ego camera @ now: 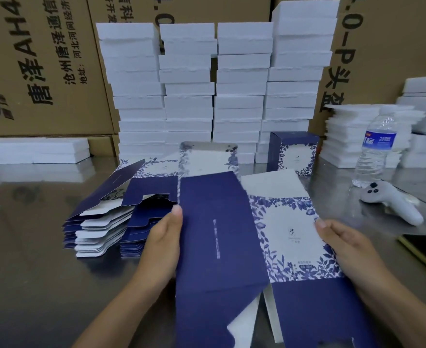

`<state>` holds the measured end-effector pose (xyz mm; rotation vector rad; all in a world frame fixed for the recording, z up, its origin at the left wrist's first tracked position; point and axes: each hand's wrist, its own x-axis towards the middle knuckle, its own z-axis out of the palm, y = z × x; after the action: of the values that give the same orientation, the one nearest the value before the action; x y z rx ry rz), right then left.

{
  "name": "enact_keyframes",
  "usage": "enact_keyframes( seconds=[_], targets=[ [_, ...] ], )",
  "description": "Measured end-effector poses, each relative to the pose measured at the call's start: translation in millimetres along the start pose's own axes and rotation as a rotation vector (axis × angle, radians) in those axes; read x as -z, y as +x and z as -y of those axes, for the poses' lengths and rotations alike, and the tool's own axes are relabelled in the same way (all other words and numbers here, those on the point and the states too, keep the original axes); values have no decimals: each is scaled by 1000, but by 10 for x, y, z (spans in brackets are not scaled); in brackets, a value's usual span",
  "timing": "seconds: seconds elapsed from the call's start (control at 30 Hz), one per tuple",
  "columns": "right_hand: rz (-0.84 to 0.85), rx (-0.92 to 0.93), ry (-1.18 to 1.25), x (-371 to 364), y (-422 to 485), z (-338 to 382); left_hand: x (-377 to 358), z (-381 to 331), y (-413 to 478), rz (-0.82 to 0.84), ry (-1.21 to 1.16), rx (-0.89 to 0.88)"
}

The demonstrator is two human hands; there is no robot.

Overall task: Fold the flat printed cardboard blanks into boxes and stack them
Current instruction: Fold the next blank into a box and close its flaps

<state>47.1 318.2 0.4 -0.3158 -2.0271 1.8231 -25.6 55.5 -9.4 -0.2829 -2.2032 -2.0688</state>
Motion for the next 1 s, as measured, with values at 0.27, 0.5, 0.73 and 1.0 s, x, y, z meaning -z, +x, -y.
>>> enact_keyframes(
  seconds=[0.27,0.5,0.73,1.0],
  targets=[
    [-45,-28,65,0,48,-51,2,-1,8,-57,176,-149],
    [-19,29,-4,15,32,-58,-38,13,-40,-14,87,-87],
    [8,-6,10,15,32,-53,9,17,22,-164,80,-100],
    [-2,-58,129,18,26,-15,21,51,63,-124,30,-112]
  ],
)
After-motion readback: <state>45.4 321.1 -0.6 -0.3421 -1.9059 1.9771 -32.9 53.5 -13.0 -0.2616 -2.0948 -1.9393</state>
